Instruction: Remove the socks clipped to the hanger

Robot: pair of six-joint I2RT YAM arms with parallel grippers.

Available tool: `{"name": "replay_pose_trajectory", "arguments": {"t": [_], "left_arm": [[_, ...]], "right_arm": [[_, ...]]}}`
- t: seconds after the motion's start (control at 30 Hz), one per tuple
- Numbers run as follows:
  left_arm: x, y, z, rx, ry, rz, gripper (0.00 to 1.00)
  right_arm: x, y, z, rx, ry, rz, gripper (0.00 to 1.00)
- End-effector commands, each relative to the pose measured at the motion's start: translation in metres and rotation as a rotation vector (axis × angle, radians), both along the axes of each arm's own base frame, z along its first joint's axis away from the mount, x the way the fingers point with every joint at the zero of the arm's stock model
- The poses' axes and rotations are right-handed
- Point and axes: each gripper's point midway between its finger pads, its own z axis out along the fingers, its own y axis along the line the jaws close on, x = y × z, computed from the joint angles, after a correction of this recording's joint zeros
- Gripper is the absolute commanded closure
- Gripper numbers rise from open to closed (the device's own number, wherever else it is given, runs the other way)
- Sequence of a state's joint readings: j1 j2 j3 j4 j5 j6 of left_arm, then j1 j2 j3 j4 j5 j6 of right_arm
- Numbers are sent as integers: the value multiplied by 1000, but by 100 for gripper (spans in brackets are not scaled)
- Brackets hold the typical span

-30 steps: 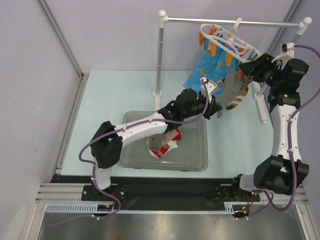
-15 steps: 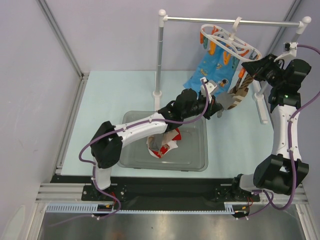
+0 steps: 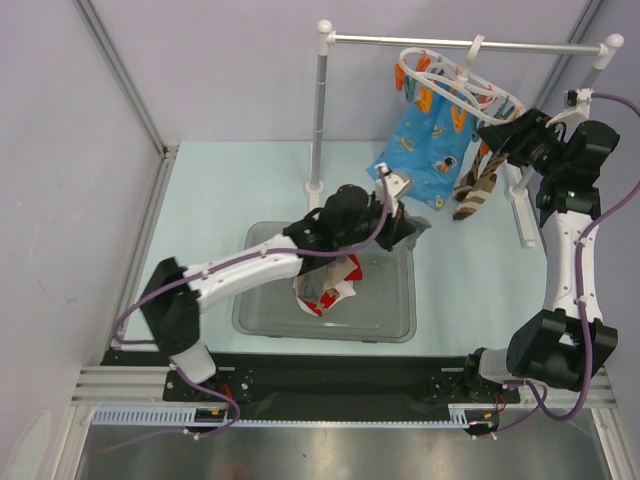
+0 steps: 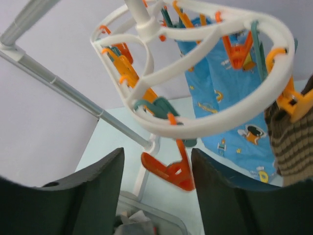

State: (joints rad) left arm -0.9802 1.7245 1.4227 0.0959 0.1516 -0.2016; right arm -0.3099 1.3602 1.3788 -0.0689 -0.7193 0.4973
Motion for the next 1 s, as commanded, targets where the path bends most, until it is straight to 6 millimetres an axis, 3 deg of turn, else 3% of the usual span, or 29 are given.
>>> {"name": "replay_pose_trajectory", "arguments": {"t": [0.0, 0.03, 0.07, 0.1, 0.13, 0.17, 0.23, 0.27, 0.37, 0.53, 0.67, 0.73, 0.83, 0.97], "left_arm": [[-9, 55, 22, 13, 13, 69, 100], [-18, 75, 12, 41, 57, 84, 100], [-15, 89, 9, 48, 73, 108, 100], [-19, 101, -7, 81, 104, 119, 100], [-24, 113, 3, 68, 95, 120, 100], [-24, 128, -10, 121, 124, 140, 100], [-24, 150, -14, 174, 118, 179, 100], [-28, 162, -27, 234, 142, 189, 99], [-26, 182, -45, 312, 159, 245, 99], [-28, 192, -64, 351, 222, 279, 98], [-32, 196, -68, 358, 255, 289, 76], [-35, 196, -60, 333, 248, 277, 70], [-37, 196, -44, 308, 223, 263, 47], [-41, 199, -20, 285, 178, 245, 38]], "right_arm": [[-14, 4, -3, 10, 20, 6, 36], [-19, 6, -2, 14, 20, 9, 33], [-21, 6, -9, 27, 38, 2, 29], [-23, 6, -13, 41, 52, -7, 27], [-28, 6, -12, 46, 52, -17, 25], [-30, 7, -22, 58, 75, -19, 21], [-38, 10, -21, 64, 64, -23, 14], [-41, 9, -24, 59, 66, -35, 10], [-51, 2, -35, 23, 82, -99, 7], [-59, -2, -49, 15, 108, -149, 8], [-62, -17, -64, -3, 152, -247, 8], [-64, -19, -73, 1, 166, -267, 8], [-63, -29, -83, 9, 175, -330, 8], [-60, -38, -94, 18, 193, -383, 8]]}}
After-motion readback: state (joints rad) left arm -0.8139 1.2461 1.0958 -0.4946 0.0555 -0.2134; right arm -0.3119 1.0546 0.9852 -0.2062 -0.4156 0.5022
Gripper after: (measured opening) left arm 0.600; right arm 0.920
